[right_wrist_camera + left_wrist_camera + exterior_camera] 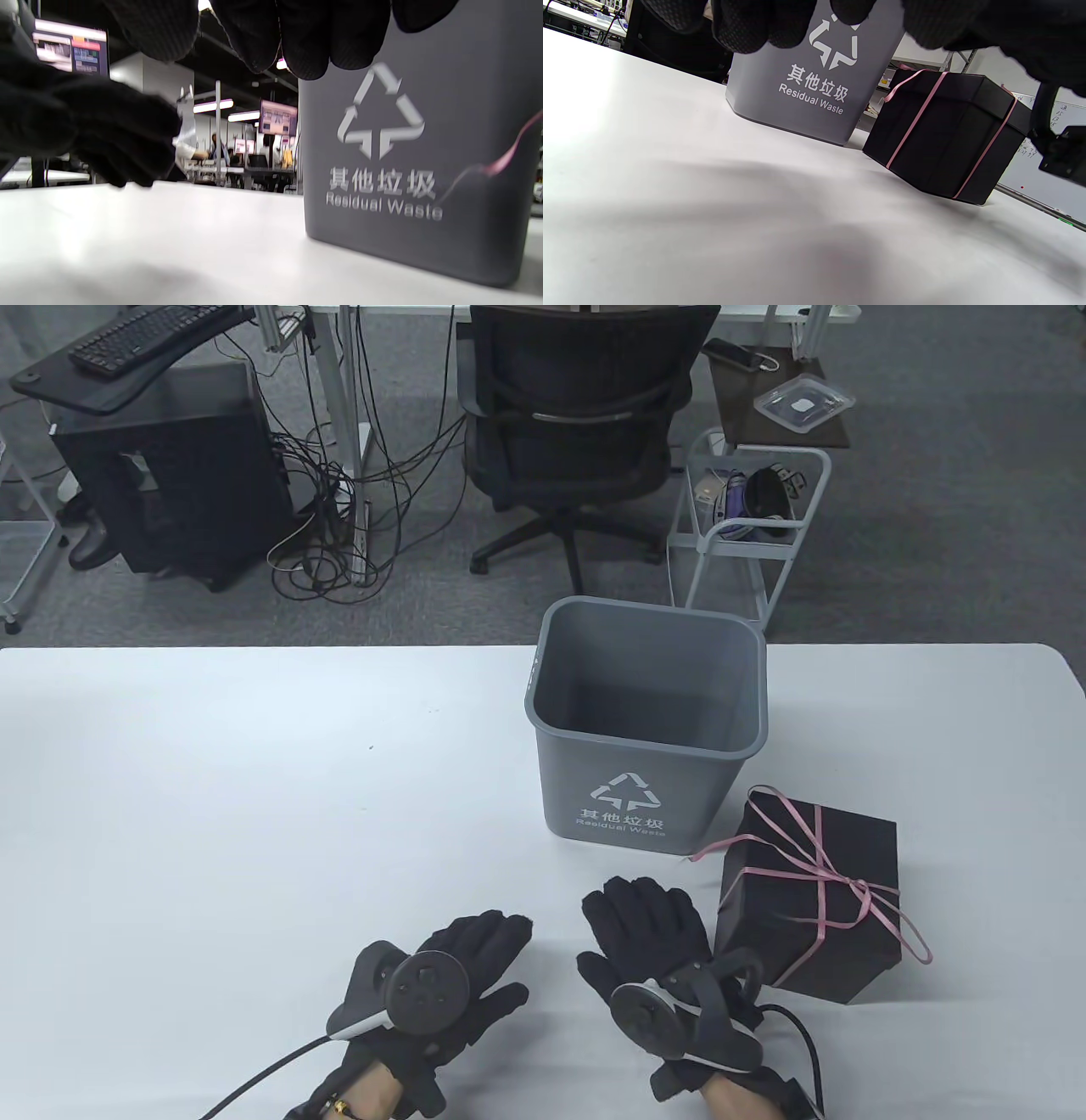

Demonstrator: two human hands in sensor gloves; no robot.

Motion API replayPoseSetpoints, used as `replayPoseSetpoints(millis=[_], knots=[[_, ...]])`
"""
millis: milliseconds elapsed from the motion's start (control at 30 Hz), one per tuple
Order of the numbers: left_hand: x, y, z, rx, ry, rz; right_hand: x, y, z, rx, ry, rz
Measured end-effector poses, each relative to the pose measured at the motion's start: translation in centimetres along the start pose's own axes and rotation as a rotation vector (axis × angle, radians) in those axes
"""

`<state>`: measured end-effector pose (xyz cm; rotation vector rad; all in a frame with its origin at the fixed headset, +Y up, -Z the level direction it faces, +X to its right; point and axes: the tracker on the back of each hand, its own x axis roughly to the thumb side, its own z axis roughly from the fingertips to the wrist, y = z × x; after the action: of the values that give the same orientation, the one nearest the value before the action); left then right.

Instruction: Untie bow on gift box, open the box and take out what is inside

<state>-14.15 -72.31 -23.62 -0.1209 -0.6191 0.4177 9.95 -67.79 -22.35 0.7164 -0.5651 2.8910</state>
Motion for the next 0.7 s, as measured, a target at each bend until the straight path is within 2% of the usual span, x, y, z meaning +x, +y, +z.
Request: replayPoseSetpoints(millis=[167,300,500,700], knots=[[-0.1,0.0,0.0,-0.002,0.002,0.004,-1.5,-2.6,0.5,-0.133,0.059,-0.014],[-0.2,0.0,0.0,-0.005,0.004,0.007,-4.2,-4.6,1.4,-0.226,0.157,-0.049],[-0.2,0.0,0.0,-0.006,0.004,0.011,-8.6,-6.2,2.7,-0.325,0.336,-0.102],[-0.2,0.0,0.0,-0.002,0.001,0.011,-14.0,-6.6,5.1,-0.385,0.568,-0.173]])
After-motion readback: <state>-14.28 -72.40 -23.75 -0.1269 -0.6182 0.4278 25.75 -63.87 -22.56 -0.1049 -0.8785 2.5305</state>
